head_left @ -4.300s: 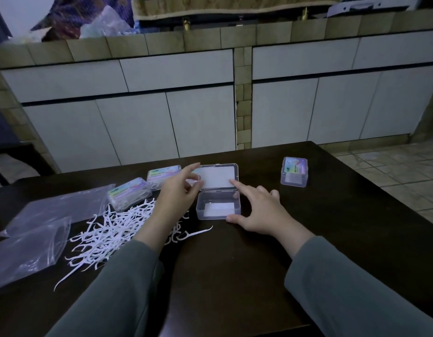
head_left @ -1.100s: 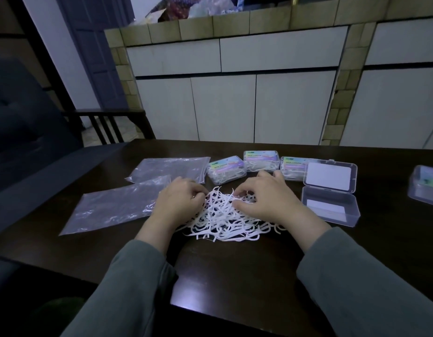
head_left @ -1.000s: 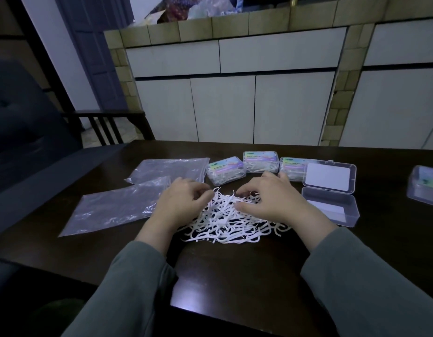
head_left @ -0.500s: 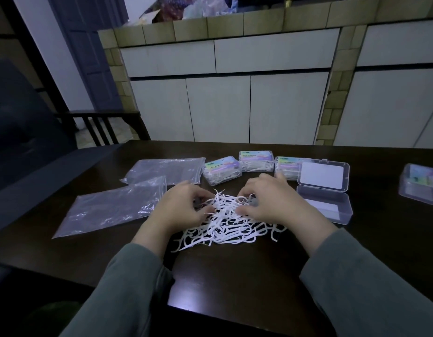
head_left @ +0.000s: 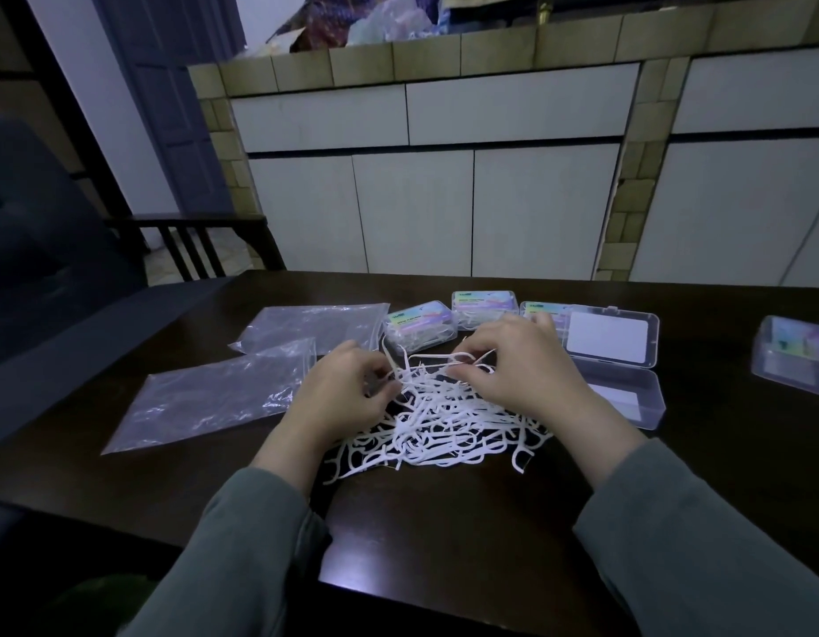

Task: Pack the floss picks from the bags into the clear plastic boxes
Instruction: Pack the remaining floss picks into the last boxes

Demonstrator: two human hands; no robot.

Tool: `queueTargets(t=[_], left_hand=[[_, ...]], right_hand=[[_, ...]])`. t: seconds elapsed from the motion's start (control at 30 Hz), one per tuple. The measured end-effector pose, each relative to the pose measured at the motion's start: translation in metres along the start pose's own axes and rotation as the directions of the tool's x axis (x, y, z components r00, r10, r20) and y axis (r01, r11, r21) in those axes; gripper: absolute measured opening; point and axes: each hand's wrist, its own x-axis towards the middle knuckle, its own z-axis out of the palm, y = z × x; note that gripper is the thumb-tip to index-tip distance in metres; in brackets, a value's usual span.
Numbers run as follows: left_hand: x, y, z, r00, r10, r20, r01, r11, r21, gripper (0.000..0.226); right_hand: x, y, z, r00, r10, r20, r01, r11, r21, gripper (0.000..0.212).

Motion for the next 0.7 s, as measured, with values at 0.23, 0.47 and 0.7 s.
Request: queueTargets(t=[0.23,0.47,0.7], left_hand=[[0.001,0.0,0.001,0.99,-0.022,-0.137,0.018,0.999,-0.029,0.016],[0.002,0.007,0.001,0.975,-0.055,-0.213,0.045,0.998,-0.05,0.012],[0.003,0.016,0.005,0.94,-0.075,-0.332,0.052,0.995,-0.08,0.014]], right_hand=[[-0.002,0.003,-0.003,0.991,0.11,-0.082,-0.094,0.98,0.174,0.025],[-0.001,0.01,-0.008,0.976,0.192,-0.103,-0.135,0.905,0.404,0.019],[0.0,0.013,-0.009,0.967,0.243,-0.078,-0.16,0.815,0.557,0.024]])
